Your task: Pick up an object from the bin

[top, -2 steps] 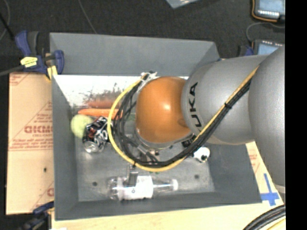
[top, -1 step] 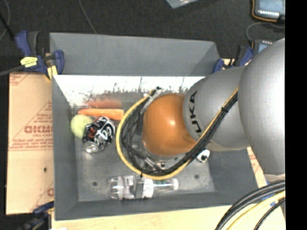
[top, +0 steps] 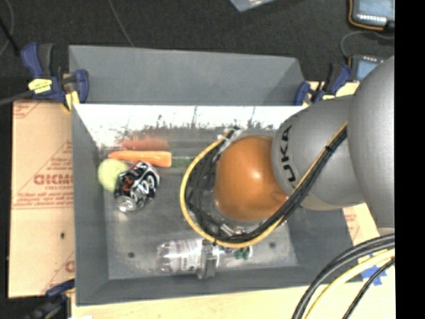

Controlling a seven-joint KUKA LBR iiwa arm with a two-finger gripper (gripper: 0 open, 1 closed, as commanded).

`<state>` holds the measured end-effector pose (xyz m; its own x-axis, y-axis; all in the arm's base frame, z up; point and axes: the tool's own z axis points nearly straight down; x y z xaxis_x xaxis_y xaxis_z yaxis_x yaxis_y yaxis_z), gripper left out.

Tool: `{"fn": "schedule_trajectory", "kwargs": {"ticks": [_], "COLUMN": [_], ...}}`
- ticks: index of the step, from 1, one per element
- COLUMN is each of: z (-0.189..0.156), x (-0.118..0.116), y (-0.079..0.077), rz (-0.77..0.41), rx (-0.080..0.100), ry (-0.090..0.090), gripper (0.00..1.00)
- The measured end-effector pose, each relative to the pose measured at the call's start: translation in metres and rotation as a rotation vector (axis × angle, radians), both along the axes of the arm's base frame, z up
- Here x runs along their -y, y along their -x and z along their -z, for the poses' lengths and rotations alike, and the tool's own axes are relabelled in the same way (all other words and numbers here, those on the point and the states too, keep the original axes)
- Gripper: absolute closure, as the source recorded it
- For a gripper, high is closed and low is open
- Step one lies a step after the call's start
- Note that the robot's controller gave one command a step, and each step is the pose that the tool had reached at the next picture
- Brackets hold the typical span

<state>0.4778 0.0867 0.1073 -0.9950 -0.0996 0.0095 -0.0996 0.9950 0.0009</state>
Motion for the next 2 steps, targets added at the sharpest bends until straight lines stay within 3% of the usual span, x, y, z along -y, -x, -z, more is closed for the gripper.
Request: {"fn": "schedule_trajectory", "kwargs": {"ticks": [1, 2], "z": [0.0298, 0.0297], "x": [0.0123, 0.0122], "y": [0.0049, 0.0048], "rz": [-0.061, -0.061], "rx": [0.016, 0.016], "ry": [-0.004, -0.005], "gripper": [1.00, 1.00]}}
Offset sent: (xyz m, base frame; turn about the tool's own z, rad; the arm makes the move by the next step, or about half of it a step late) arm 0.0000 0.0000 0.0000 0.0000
